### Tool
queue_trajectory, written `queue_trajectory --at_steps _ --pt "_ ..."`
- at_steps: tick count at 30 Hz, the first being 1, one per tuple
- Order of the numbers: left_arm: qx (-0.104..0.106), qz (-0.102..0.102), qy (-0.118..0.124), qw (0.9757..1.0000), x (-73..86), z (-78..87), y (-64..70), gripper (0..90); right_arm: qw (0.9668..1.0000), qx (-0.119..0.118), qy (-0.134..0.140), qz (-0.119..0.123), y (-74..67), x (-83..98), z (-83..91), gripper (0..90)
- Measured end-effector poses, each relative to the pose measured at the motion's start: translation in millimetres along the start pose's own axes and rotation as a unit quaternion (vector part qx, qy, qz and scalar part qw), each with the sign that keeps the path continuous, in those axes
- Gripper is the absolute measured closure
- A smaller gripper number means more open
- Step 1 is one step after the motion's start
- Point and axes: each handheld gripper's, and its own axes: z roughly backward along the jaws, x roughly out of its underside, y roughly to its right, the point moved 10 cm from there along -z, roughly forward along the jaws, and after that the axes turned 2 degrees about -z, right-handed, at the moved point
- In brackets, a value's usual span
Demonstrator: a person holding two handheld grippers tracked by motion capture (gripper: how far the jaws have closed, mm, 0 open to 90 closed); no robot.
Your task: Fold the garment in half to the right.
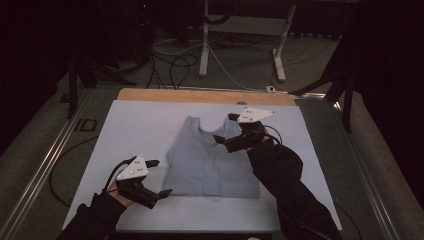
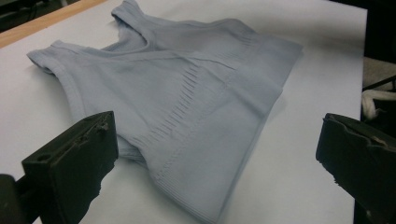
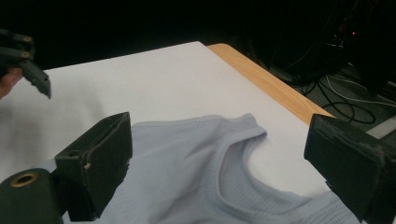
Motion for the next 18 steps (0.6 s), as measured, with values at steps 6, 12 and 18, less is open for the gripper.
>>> queue_trajectory --at_steps 6,12,18 --pt "-0.007 0.003 -0.009 0.9999 2.8 -3.5 -0.7 0.1 1.0 -0.001 -0.008 0.002 3.9 -4.2 -16.8 7.8" --pt "-0.023 0.009 -0.024 0.9994 9.8 -9.4 -2.0 0.1 0.9998 -0.005 -0.017 -0.001 5.7 -5.5 -34.3 7.8" --pt "-0.036 0.012 -0.04 0.9985 13.9 -13.9 -0.9 0.1 0.9996 -0.013 -0.024 -0.011 8.4 -5.9 -56.2 7.8"
